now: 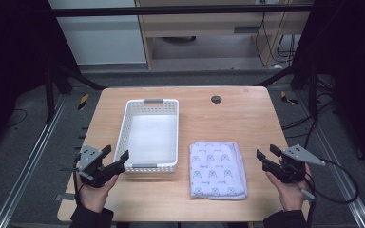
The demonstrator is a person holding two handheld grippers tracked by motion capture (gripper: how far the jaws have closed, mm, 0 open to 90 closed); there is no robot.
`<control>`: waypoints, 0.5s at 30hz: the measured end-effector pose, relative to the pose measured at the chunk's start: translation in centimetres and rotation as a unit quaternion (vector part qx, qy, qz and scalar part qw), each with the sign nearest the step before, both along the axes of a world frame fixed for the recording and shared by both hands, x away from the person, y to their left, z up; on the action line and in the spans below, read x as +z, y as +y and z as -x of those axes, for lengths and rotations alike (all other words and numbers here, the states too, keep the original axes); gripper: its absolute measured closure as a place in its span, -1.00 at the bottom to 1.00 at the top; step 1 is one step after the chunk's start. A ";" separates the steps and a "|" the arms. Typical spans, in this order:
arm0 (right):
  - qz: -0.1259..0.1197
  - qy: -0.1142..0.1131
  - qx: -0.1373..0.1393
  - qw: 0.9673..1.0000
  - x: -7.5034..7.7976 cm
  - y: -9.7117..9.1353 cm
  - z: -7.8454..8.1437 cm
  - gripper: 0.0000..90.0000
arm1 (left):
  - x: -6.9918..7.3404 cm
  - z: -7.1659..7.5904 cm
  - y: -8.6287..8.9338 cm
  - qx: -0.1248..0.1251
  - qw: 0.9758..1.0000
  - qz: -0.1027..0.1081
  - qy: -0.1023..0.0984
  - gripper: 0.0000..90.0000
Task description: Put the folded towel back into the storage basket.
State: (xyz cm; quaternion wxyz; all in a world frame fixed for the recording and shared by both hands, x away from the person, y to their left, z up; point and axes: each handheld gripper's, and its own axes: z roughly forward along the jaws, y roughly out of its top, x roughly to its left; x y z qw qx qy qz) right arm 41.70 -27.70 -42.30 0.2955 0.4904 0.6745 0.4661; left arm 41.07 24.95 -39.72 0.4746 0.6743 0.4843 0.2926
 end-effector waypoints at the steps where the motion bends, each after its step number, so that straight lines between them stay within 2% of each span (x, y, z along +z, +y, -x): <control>1: -0.003 0.001 0.003 1.000 0.1 0.0 0.0 -0.08 | 0.4 0.0 -0.8 -0.009 1.000 -0.003 -0.003 -0.32; 4: -0.001 0.003 0.008 1.000 0.4 0.2 -0.1 -0.09 | 0.9 0.0 -1.7 -0.017 1.000 -0.004 -0.006 -0.32; 6: 0.001 0.004 0.013 1.000 0.7 0.3 -0.2 -0.09 | 1.5 -0.3 -3.1 -0.030 1.000 0.002 -0.008 -0.32; 9: -0.001 0.002 0.015 1.000 1.2 0.6 -0.4 -0.09 | 1.7 -0.6 -4.9 -0.044 0.999 -0.011 -0.008 -0.32; 10: -0.001 0.002 0.015 1.000 1.2 0.6 -0.4 -0.09 | 1.7 -0.6 -4.9 -0.044 0.999 -0.011 -0.008 -0.32; 12: 0.000 -0.005 0.017 1.000 1.9 0.8 -0.6 -0.09 | 2.0 -0.7 -6.7 -0.059 0.998 -0.014 -0.011 -0.32; 15: -0.005 -0.013 0.015 1.000 2.6 1.2 -0.7 -0.13 | 2.4 -0.8 -8.3 -0.071 0.997 -0.016 -0.015 -0.32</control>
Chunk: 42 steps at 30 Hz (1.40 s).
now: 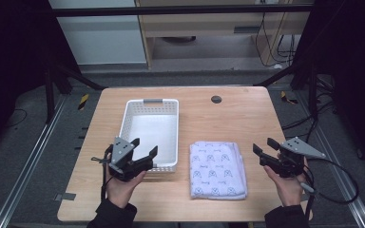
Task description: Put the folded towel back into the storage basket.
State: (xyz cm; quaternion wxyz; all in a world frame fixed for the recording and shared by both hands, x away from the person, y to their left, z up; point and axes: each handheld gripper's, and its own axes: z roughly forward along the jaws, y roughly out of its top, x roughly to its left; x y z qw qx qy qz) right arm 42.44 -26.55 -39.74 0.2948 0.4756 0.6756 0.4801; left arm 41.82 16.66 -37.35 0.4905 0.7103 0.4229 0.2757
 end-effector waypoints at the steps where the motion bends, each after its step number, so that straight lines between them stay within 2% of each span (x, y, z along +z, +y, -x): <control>1: 0.000 0.000 0.000 1.000 0.0 0.0 0.0 -0.13 | 0.0 0.0 0.0 0.000 1.000 0.000 0.000 -0.32; 3: -0.005 -0.003 0.001 1.000 0.4 0.3 -0.2 -0.14 | 0.3 -0.1 -1.5 -0.011 1.000 0.000 0.001 -0.32; 7: -0.008 -0.001 -0.001 1.000 0.8 0.6 -0.6 -0.14 | 0.4 -0.2 -2.8 -0.020 1.000 0.004 0.002 -0.32; 8: -0.007 -0.002 0.001 1.000 1.0 0.9 -0.9 -0.14 | 0.3 -0.2 -3.6 -0.025 1.000 0.008 0.003 -0.32; 10: -0.008 -0.001 0.002 1.000 1.2 1.2 -1.2 -0.14 | 0.2 -0.2 -4.3 -0.027 1.000 0.004 0.004 -0.31; 17: -0.013 0.004 0.002 1.000 1.6 2.0 -2.4 -0.14 | -0.4 0.0 -6.3 -0.034 0.999 0.003 0.011 -0.28; 21: -0.008 0.006 -0.001 1.000 1.6 2.4 -2.7 -0.15 | -0.7 0.1 -7.0 -0.036 0.999 0.003 0.013 -0.25; 22: -0.014 0.010 0.004 1.000 1.3 2.5 -2.9 -0.15 | -1.0 0.2 -7.5 -0.039 0.999 0.001 0.016 -0.24; 25: -0.011 0.015 0.004 1.000 1.1 2.6 -3.0 -0.15 | -1.4 0.3 -7.9 -0.043 0.999 -0.004 0.020 -0.23; 28: -0.009 0.030 0.008 0.999 0.5 2.9 -3.4 -0.15 | -2.3 0.4 -8.6 -0.050 0.998 -0.007 0.031 -0.21; 32: -0.007 0.043 0.011 0.999 0.1 3.2 -3.7 -0.16 | -3.1 0.6 -9.2 -0.054 0.998 -0.019 0.036 -0.20; 42: -0.001 0.065 0.013 0.998 -1.1 3.2 -4.3 -0.18 | -4.6 1.1 -9.7 -0.057 0.997 -0.020 0.058 -0.17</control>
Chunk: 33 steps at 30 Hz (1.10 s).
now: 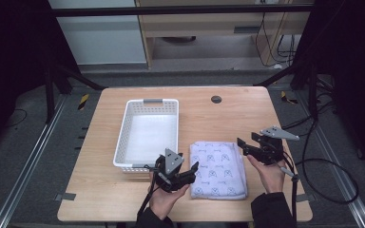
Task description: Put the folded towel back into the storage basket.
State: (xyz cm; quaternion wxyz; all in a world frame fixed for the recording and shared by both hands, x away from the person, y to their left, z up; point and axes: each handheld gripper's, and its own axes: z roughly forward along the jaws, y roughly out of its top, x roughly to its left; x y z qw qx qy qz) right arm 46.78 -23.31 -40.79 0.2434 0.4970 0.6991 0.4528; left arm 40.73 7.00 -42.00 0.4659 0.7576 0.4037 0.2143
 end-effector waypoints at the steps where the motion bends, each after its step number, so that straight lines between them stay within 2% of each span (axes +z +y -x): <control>1: -0.002 0.004 0.001 1.000 -0.2 0.0 -0.1 -0.18 | -0.3 0.1 -0.1 -0.001 1.000 -0.002 0.006 -0.16; 7: 0.013 0.020 0.002 1.000 -1.1 -0.1 -0.2 -0.18 | -1.5 0.4 -0.6 -0.007 1.000 -0.001 0.020 -0.10; 13: 0.012 0.025 0.007 1.000 -1.6 -0.2 -0.1 -0.19 | -2.3 0.7 -0.7 -0.007 1.000 -0.002 0.030 -0.08; 19: 0.020 0.038 0.012 0.999 -2.5 0.1 -0.1 -0.20 | -3.6 1.0 -0.6 -0.001 0.999 0.008 0.050 -0.07; 21: 0.024 0.042 0.012 0.999 -2.7 0.1 -0.3 -0.20 | -4.2 1.1 -0.7 -0.001 0.999 0.001 0.055 -0.07; 25: 0.025 0.052 0.011 0.998 -3.5 0.1 -0.6 -0.20 | -4.9 0.9 -0.8 0.003 0.998 0.001 0.066 -0.07; 33: 0.017 0.082 0.005 0.996 -5.4 -0.2 -1.2 -0.19 | -5.9 0.5 -1.1 0.007 0.997 -0.009 0.079 -0.07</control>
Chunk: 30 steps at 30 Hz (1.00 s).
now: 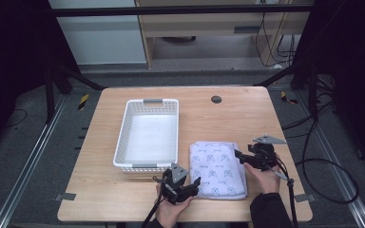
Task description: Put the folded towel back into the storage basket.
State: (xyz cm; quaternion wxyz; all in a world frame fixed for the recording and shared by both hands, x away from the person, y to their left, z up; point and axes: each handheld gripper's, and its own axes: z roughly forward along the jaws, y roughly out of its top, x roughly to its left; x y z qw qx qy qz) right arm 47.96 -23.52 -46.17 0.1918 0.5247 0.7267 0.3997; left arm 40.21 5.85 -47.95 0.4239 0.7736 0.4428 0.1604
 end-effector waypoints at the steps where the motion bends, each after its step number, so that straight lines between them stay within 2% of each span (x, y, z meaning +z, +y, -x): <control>1: -0.003 0.002 -0.001 1.000 -0.1 0.0 0.0 -0.19 | -0.1 0.0 -0.1 0.001 1.000 -0.001 0.000 -0.07; 5: -0.006 0.011 0.001 1.000 -0.6 0.1 -0.2 -0.18 | -0.6 -0.3 -0.3 0.003 1.000 -0.010 0.007 -0.08; 13: -0.008 0.032 0.005 0.999 -1.9 0.7 -0.7 -0.16 | -1.4 -0.9 -0.8 0.006 1.000 -0.011 0.022 -0.16; 19: -0.019 0.046 0.006 0.999 -2.6 0.8 -0.9 -0.13 | -1.9 -1.1 -1.0 0.008 0.999 -0.014 0.029 -0.21; 27: -0.019 0.058 0.009 0.998 -3.3 1.0 -1.2 -0.09 | -2.4 -1.4 -1.0 0.010 0.999 -0.003 0.043 -0.27; 30: -0.023 0.058 0.008 0.998 -3.4 1.0 -1.1 -0.06 | -2.5 -1.5 -0.9 0.009 0.999 -0.002 0.040 -0.28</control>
